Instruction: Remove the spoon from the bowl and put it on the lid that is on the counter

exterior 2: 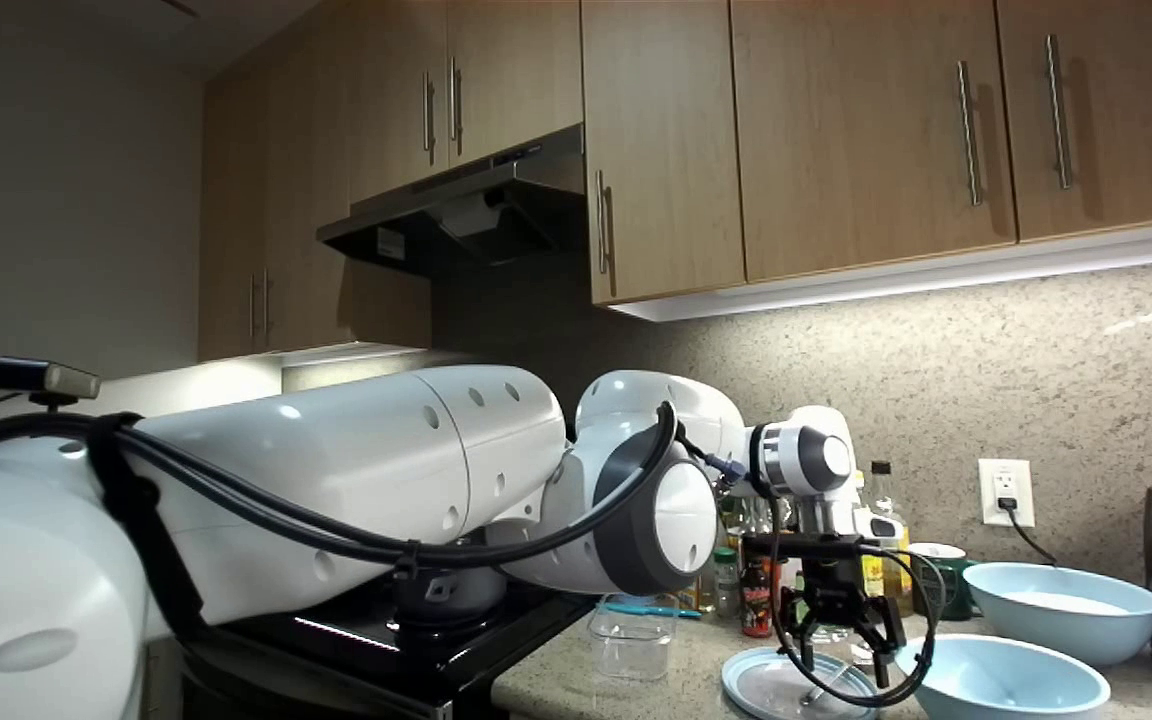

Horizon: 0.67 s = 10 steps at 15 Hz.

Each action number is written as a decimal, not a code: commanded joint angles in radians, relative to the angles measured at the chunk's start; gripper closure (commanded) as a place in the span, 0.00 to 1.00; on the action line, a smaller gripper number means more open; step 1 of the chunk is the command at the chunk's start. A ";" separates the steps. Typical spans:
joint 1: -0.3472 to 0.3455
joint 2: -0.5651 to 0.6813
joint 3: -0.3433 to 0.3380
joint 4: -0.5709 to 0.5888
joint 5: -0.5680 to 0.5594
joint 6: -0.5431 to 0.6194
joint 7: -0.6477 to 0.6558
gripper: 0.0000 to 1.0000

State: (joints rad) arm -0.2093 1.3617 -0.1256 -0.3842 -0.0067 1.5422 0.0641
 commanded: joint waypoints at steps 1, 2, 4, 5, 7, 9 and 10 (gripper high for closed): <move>-0.022 0.006 0.018 -0.010 0.013 0.034 -0.040 0.00; -0.012 0.004 0.015 -0.001 0.005 0.003 -0.034 0.00; -0.017 0.007 0.015 -0.001 0.005 0.012 -0.034 0.00; -0.017 0.002 0.019 0.000 0.011 -0.003 -0.019 0.00; -0.007 0.004 0.014 0.014 0.010 -0.005 0.026 0.00; 0.002 0.016 0.021 0.050 -0.010 -0.020 0.043 0.00; 0.010 -0.015 0.019 0.000 -0.014 0.002 0.050 0.00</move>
State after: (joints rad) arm -0.2130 1.3700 -0.1110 -0.3686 -0.0041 1.5501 0.0728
